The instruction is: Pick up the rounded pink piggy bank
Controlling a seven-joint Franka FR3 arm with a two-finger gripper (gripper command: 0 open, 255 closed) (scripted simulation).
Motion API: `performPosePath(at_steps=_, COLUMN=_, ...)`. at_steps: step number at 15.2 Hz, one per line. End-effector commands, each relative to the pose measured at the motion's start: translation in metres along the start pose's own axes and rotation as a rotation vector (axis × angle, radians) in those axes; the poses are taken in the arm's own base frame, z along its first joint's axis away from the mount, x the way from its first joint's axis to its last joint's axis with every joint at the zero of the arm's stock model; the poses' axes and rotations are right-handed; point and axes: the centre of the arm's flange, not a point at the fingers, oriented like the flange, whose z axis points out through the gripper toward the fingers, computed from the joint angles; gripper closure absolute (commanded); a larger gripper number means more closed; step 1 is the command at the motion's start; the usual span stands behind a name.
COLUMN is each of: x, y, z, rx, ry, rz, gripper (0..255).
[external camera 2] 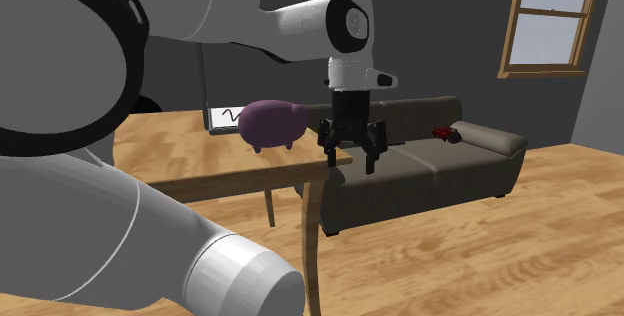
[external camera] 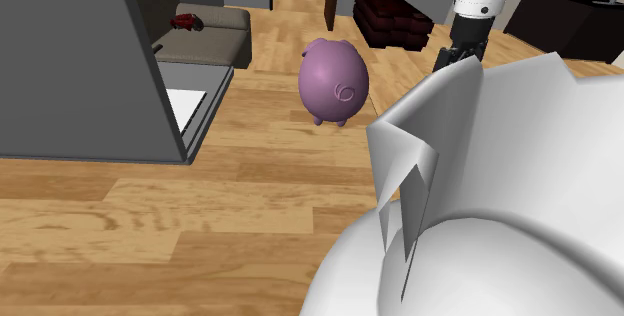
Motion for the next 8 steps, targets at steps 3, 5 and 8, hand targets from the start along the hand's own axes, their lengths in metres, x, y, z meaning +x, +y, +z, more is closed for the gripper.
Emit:
performPosePath(at_steps=3, x=-0.004, y=-0.024, z=-0.007, rx=0.004, ry=-0.011, rz=0.019, gripper=0)
performPosePath(at_steps=5, x=-0.008, y=-0.048, z=-0.015, rx=0.008, ry=-0.021, rz=0.038, gripper=0)
performPosePath(at_steps=8, x=-0.013, y=-0.084, z=-0.026, rx=0.014, ry=-0.037, rz=0.066, gripper=0)
